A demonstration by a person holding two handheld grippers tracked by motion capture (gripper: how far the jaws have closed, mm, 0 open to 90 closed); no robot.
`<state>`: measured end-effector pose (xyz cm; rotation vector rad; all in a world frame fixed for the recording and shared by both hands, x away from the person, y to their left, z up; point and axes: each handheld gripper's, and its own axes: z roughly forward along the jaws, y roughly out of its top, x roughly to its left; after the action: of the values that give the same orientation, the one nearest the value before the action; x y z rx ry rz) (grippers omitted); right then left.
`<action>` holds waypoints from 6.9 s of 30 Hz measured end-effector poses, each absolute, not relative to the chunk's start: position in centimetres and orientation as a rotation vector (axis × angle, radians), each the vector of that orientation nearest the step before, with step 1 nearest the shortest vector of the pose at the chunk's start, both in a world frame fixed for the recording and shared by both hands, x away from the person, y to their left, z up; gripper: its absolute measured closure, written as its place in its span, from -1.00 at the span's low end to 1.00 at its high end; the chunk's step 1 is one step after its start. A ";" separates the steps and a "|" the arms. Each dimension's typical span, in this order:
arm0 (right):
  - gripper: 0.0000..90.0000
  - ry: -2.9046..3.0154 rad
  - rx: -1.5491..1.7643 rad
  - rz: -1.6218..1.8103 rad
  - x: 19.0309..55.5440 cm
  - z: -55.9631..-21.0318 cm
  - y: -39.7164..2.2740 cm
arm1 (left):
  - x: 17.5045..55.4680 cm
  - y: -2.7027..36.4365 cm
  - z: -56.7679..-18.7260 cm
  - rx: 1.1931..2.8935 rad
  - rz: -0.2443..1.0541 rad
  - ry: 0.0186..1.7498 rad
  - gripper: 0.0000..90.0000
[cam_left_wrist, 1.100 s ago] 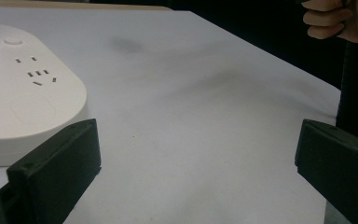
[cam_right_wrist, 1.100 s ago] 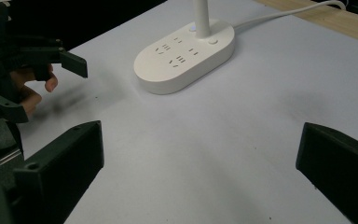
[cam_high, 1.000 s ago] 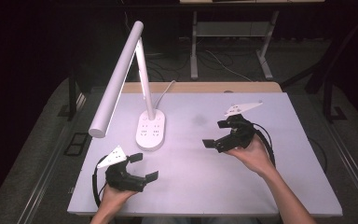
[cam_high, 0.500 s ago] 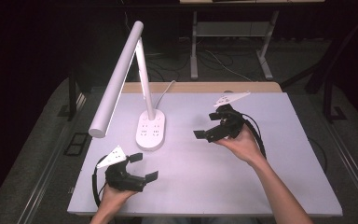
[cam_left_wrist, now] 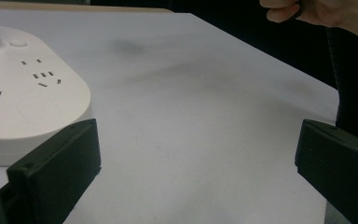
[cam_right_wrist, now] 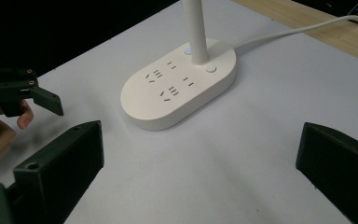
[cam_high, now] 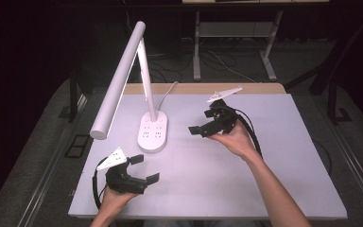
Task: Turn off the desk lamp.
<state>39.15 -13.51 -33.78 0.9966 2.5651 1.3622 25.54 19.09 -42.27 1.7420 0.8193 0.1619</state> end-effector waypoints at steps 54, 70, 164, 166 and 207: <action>-0.48 2.665 0.972 1.377 47.2 -36.8 -4.9 | 25.6 19.7 -42.2 1.705 0.140 0.823 -1.00; 0.42 2.692 0.987 1.334 49.0 -38.1 -3.2 | 25.5 19.8 -42.2 1.701 0.139 0.823 -1.00; 1.00 2.635 1.105 1.262 49.6 -42.2 -0.8 | 25.9 19.8 -42.3 1.698 0.136 0.830 -1.00; 1.00 2.627 1.103 1.280 49.5 -42.1 -1.0 | 25.9 19.8 -42.3 1.698 0.137 0.830 -1.00; -0.36 2.523 1.085 1.347 44.4 -35.1 -10.8 | 25.9 19.4 -42.3 1.704 0.138 0.827 -1.00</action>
<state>44.40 -10.76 -35.09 1.0852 2.5232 1.3474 25.86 19.38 -42.31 1.7035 0.8272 0.1378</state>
